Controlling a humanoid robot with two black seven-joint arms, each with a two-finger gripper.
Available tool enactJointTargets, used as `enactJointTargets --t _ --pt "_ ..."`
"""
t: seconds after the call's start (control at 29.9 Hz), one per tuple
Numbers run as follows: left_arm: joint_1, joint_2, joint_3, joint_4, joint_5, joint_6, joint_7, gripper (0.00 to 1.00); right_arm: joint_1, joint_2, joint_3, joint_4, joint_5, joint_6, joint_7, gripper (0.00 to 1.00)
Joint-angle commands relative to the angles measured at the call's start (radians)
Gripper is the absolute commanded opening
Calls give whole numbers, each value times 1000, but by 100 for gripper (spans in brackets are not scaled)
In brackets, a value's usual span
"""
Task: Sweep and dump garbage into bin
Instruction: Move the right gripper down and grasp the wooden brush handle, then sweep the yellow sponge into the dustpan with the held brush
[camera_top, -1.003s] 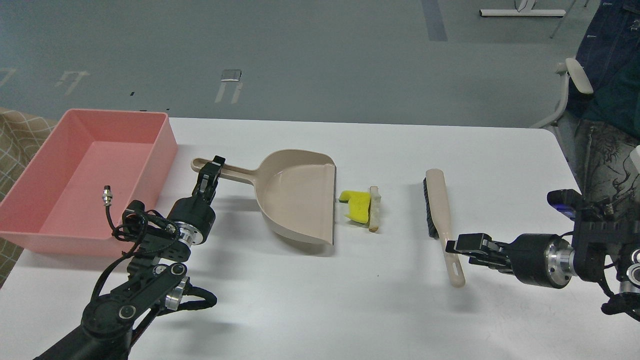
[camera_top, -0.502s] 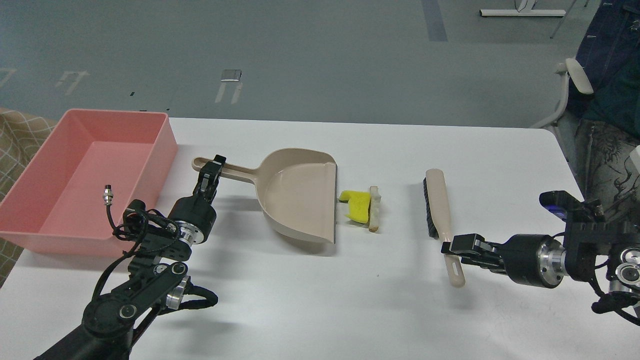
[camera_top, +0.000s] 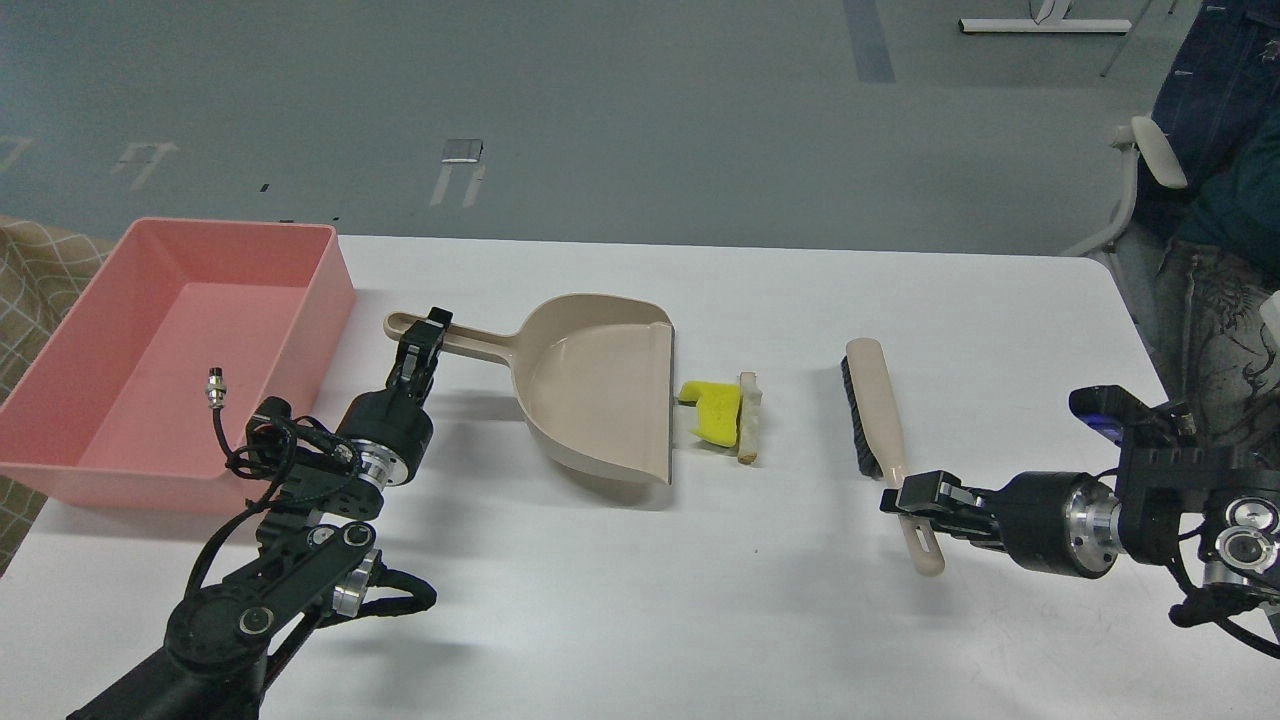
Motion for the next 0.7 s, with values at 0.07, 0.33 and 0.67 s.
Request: enactJointTargets --t 0.07,0.33,0.67 --pt "0 0 1 0 0 0 0 0 1 7 0 -2 1 0 -5 27" --pt "4 0 1 0 2 0 0 0 -2 9 0 -2 3 0 -12 0" --pt "7 9 2 0 5 2 -2 0 15 12 3 3 18 0 -12 0"
